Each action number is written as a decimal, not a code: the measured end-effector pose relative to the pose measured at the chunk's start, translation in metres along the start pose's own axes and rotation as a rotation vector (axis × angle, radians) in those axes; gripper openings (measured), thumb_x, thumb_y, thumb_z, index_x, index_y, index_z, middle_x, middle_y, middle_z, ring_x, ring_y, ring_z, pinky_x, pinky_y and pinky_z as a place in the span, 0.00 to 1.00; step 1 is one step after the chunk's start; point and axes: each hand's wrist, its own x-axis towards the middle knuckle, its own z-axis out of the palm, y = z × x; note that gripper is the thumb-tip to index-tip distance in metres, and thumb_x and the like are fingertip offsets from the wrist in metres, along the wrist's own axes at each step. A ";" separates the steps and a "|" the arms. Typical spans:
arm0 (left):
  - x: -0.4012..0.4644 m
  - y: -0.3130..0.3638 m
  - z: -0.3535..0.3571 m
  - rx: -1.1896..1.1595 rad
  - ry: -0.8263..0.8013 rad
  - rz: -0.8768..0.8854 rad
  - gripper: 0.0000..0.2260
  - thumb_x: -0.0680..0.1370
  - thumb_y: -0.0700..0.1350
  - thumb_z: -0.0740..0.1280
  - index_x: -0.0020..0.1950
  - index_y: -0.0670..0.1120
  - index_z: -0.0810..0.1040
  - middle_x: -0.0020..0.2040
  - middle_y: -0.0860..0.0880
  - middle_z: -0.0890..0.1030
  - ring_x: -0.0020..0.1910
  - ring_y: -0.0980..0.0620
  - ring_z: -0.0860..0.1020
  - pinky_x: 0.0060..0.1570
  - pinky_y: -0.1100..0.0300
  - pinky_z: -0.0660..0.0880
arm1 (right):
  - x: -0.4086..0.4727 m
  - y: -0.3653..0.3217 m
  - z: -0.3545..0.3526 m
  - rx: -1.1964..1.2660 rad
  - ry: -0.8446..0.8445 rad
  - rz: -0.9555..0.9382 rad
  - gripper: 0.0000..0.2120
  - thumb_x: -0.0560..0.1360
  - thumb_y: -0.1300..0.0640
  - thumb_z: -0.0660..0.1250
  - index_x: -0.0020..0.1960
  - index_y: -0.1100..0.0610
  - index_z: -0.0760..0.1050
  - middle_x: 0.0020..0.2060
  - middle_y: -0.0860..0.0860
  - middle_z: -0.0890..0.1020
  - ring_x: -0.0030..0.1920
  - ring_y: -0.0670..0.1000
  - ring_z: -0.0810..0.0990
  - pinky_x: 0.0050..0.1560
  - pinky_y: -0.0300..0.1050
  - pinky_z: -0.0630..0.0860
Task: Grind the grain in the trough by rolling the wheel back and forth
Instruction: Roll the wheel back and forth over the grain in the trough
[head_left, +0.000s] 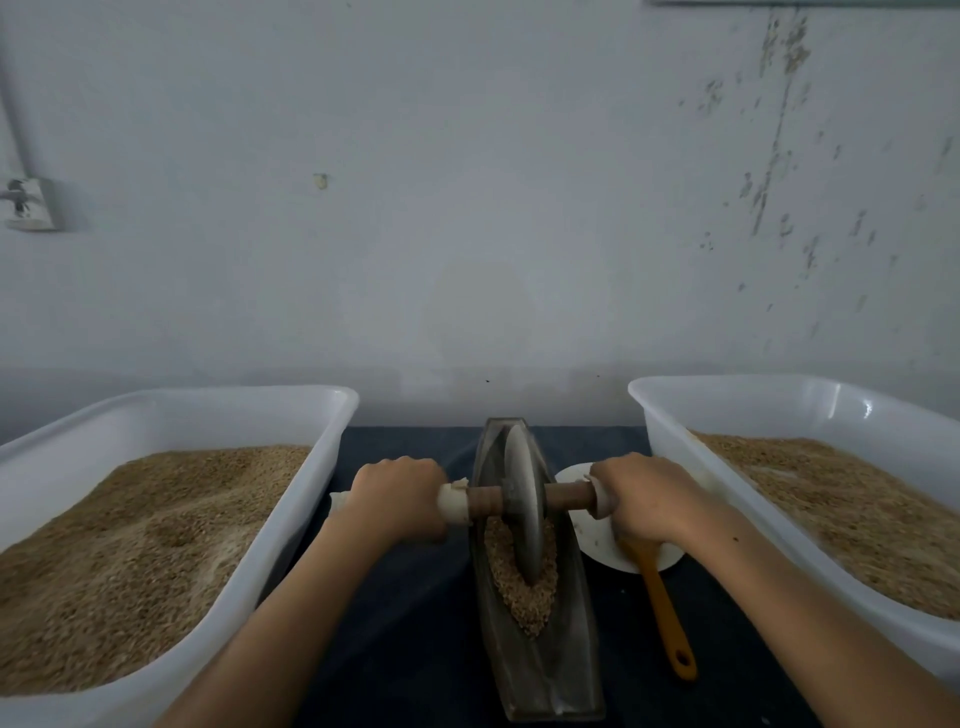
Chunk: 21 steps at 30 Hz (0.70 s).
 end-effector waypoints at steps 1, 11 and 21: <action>0.000 0.000 -0.001 0.005 -0.008 0.004 0.16 0.72 0.52 0.71 0.57 0.50 0.76 0.51 0.50 0.80 0.51 0.50 0.78 0.51 0.56 0.73 | -0.001 0.001 -0.001 0.008 -0.021 -0.004 0.07 0.76 0.60 0.64 0.50 0.51 0.70 0.46 0.49 0.77 0.47 0.49 0.76 0.50 0.42 0.71; 0.002 0.000 0.004 -0.010 0.135 -0.007 0.10 0.72 0.51 0.69 0.52 0.52 0.76 0.48 0.52 0.80 0.48 0.51 0.78 0.49 0.57 0.73 | 0.005 0.002 0.012 0.019 0.166 -0.017 0.10 0.75 0.60 0.64 0.47 0.48 0.66 0.44 0.46 0.75 0.49 0.49 0.76 0.54 0.44 0.68; 0.003 -0.003 0.006 -0.035 0.074 -0.020 0.13 0.73 0.51 0.70 0.55 0.50 0.76 0.49 0.51 0.80 0.49 0.51 0.78 0.51 0.56 0.74 | 0.006 0.004 0.012 -0.023 0.216 -0.060 0.11 0.75 0.61 0.64 0.44 0.48 0.64 0.43 0.46 0.73 0.46 0.49 0.73 0.50 0.43 0.65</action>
